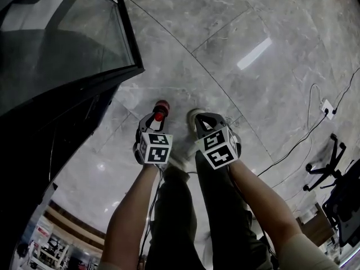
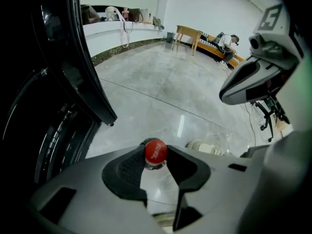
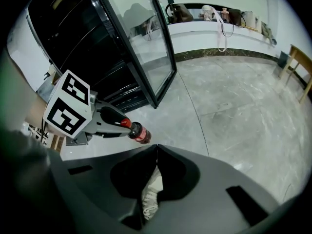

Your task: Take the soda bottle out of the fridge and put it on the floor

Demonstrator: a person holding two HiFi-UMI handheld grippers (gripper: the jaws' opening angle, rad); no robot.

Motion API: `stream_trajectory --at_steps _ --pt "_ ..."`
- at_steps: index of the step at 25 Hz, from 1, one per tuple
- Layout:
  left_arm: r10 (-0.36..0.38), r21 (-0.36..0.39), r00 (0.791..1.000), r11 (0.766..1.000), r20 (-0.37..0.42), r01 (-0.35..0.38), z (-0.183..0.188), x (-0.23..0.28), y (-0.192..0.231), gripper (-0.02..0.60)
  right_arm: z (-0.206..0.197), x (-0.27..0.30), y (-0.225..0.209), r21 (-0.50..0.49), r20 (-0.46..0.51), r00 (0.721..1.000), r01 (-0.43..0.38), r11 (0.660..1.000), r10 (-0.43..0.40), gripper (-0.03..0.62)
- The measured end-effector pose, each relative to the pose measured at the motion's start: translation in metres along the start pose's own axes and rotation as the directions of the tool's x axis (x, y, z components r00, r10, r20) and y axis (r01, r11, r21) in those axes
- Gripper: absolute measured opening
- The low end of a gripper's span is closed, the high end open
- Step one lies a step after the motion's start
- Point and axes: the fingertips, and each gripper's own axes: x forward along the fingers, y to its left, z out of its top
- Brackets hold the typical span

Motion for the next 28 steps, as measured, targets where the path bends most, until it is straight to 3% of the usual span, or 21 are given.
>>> stream_trajectory --at_steps 7,16,21,28 --pt "-0.013 -0.021 0.998 1.000 -0.056 0.012 -0.024 0.025 -0.009 0.130 -0.022 0.014 -0.009 0.027 -0.016 1.000 0.002 1.000 -0.002 -0.005" --pt "0.009 -0.009 0.994 1.000 -0.113 -0.010 -0.029 0.031 -0.010 0.134 -0.028 0.012 -0.025 0.027 -0.030 0.999 0.017 1.000 -0.016 -0.005" --pt "-0.003 -0.020 0.982 1.000 -0.190 -0.001 -0.040 0.023 -0.009 0.204 -0.020 0.003 -0.029 0.021 -0.033 0.999 0.025 0.999 -0.024 -0.005" --pt "-0.001 -0.043 0.987 0.999 -0.163 -0.006 -0.032 -0.017 -0.002 0.204 0.000 -0.017 -0.022 0.021 -0.027 0.999 0.036 0.999 -0.036 -0.005"
